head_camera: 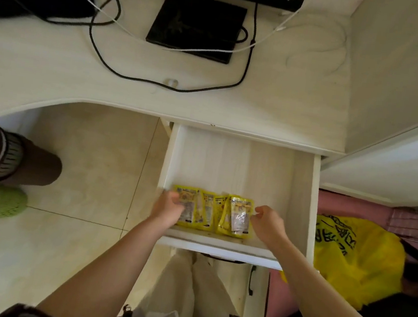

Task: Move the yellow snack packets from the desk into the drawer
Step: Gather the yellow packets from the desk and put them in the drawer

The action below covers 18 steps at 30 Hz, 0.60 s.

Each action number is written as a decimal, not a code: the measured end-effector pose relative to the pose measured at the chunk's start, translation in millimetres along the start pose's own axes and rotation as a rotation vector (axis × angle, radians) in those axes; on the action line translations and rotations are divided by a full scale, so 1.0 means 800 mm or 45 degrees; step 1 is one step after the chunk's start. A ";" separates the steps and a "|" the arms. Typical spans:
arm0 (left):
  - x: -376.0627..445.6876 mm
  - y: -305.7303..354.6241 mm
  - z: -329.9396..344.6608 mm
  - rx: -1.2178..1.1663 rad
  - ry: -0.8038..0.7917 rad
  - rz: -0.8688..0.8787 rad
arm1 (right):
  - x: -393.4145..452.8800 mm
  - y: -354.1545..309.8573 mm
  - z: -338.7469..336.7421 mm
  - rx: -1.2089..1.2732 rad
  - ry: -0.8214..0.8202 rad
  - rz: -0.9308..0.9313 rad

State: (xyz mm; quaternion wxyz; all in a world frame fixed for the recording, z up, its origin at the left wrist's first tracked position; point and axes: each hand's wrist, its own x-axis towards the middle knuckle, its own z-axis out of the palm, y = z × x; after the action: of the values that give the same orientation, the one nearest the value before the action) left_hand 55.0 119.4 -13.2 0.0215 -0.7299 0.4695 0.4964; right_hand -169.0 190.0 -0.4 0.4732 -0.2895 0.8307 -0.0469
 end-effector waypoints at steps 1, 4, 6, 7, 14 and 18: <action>-0.010 0.000 -0.005 -0.030 0.025 0.037 | -0.010 -0.006 -0.002 -0.008 0.005 -0.041; -0.039 -0.011 -0.020 -0.086 0.139 0.122 | -0.035 -0.025 0.003 -0.052 -0.016 -0.162; -0.059 -0.025 -0.030 -0.109 0.231 0.161 | -0.053 -0.038 0.014 -0.123 -0.028 -0.244; -0.068 -0.033 -0.035 -0.118 0.280 0.190 | -0.059 -0.043 0.022 -0.162 -0.030 -0.298; -0.109 -0.099 -0.084 -0.099 0.543 0.240 | -0.103 -0.111 0.086 -0.515 -0.087 -0.695; -0.116 -0.137 -0.113 -0.059 0.668 0.181 | -0.121 -0.156 0.130 -0.692 -0.120 -0.874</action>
State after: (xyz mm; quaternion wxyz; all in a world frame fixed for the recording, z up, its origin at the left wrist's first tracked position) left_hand 190.4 197.3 53.9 -0.1525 -0.7990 0.4977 0.3011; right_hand 7.3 157.8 60.1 0.3743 -0.6645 0.6460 0.0323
